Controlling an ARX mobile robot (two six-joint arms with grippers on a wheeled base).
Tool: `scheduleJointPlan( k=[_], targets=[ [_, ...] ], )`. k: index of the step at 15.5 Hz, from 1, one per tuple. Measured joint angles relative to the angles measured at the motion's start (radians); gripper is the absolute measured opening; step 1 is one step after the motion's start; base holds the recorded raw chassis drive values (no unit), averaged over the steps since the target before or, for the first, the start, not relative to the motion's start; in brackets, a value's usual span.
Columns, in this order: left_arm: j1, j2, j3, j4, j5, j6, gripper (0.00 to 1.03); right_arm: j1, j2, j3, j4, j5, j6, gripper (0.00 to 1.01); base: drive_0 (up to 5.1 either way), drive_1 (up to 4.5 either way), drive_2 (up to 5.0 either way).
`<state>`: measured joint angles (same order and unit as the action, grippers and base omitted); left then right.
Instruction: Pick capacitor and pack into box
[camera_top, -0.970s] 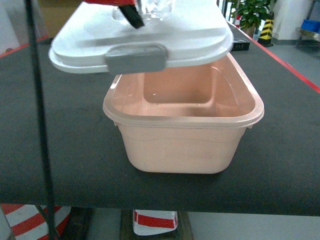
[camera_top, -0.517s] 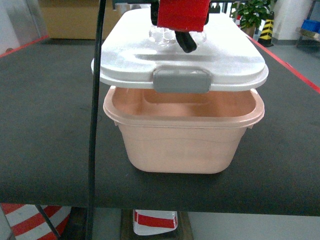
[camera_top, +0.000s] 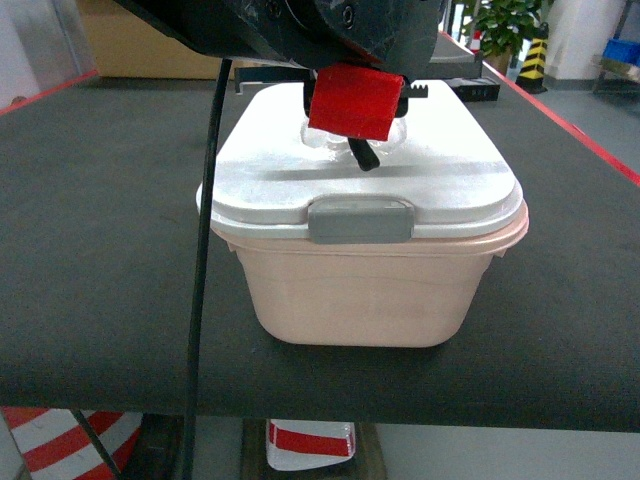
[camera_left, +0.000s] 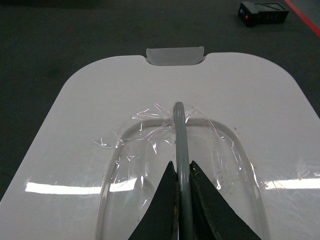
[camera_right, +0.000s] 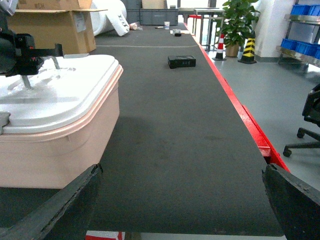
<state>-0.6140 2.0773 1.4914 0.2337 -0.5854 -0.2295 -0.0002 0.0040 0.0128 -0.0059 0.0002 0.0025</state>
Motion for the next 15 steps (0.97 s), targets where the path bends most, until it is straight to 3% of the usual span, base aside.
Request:
scheduleJointPlan(
  k=[7, 8, 10, 11, 12, 13, 15],
  targets=[
    [0.003, 0.000, -0.005, 0.014, 0.042, 0.001, 0.02, 0.000, 0.000, 0.000, 0.000, 0.000, 0.000, 0.98, 0.0, 0.00, 0.0],
    [0.005, 0.000, -0.005, 0.023, 0.048, 0.002, 0.08, 0.000, 0.000, 0.000, 0.000, 0.000, 0.000, 0.98, 0.0, 0.00, 0.0],
    [0.005, 0.000, -0.013, 0.050, 0.056, 0.009, 0.32, 0.000, 0.000, 0.000, 0.000, 0.000, 0.000, 0.98, 0.0, 0.00, 0.0],
    [0.005, -0.006, -0.032, 0.081, 0.070, 0.025, 0.50, 0.000, 0.000, 0.000, 0.000, 0.000, 0.000, 0.98, 0.0, 0.00, 0.0],
    [0.003, -0.081, -0.066, 0.163, 0.069, 0.058, 0.86, 0.000, 0.000, 0.000, 0.000, 0.000, 0.000, 0.98, 0.0, 0.00, 0.0],
    [-0.002, -0.166, -0.075, 0.205, 0.061, 0.080, 0.98, 0.000, 0.000, 0.000, 0.000, 0.000, 0.000, 0.98, 0.0, 0.00, 0.0],
    [-0.012, -0.230, -0.125, 0.242, 0.039, 0.100, 0.98, 0.000, 0.000, 0.000, 0.000, 0.000, 0.000, 0.98, 0.0, 0.00, 0.0]
  ],
)
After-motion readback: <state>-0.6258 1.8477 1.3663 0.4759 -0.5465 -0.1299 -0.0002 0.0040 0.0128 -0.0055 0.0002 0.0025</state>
